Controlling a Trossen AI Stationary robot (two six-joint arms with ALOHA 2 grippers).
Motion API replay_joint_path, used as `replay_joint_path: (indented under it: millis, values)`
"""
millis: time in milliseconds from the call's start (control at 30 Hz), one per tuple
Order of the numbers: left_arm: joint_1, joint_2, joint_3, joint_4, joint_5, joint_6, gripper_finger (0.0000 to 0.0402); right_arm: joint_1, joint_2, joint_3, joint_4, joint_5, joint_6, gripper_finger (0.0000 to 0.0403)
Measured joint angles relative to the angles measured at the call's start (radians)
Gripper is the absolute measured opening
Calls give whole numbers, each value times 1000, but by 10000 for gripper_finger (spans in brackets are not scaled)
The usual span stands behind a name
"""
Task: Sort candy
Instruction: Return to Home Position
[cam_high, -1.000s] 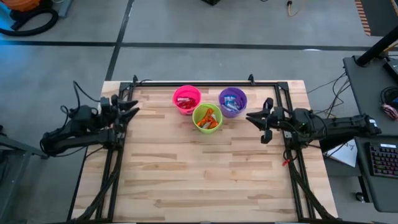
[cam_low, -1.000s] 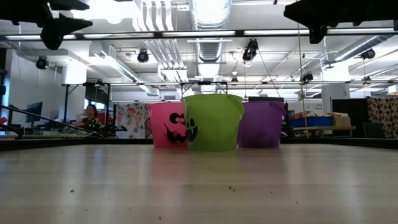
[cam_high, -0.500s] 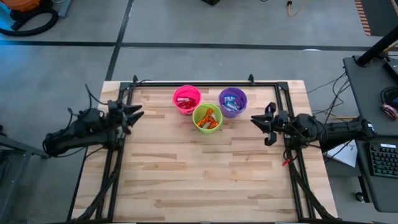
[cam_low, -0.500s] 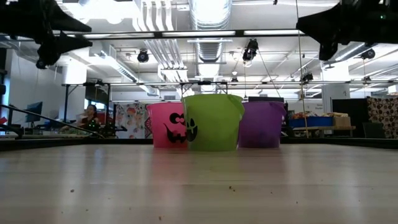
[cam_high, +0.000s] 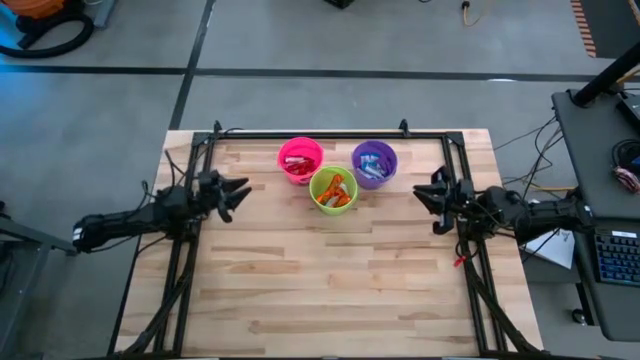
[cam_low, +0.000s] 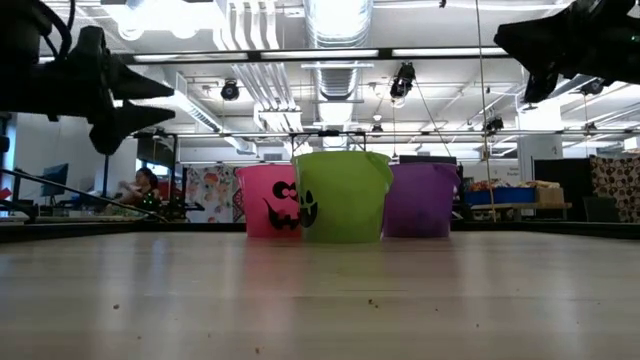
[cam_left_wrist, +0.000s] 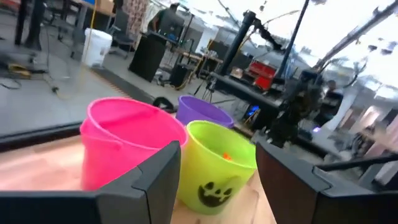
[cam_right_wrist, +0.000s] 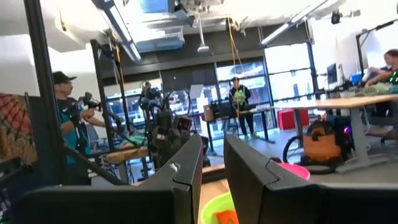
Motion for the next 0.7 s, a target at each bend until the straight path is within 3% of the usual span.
replay_joint_path:
  millis: [233,700]
  values:
    - [1,43,0,-7,-60,120,192,-2,-10,-1,-12,72,-43,59]
    - [1,105,3,-15,11,22,192,-2,-6,-1,-16,103,-44,59]
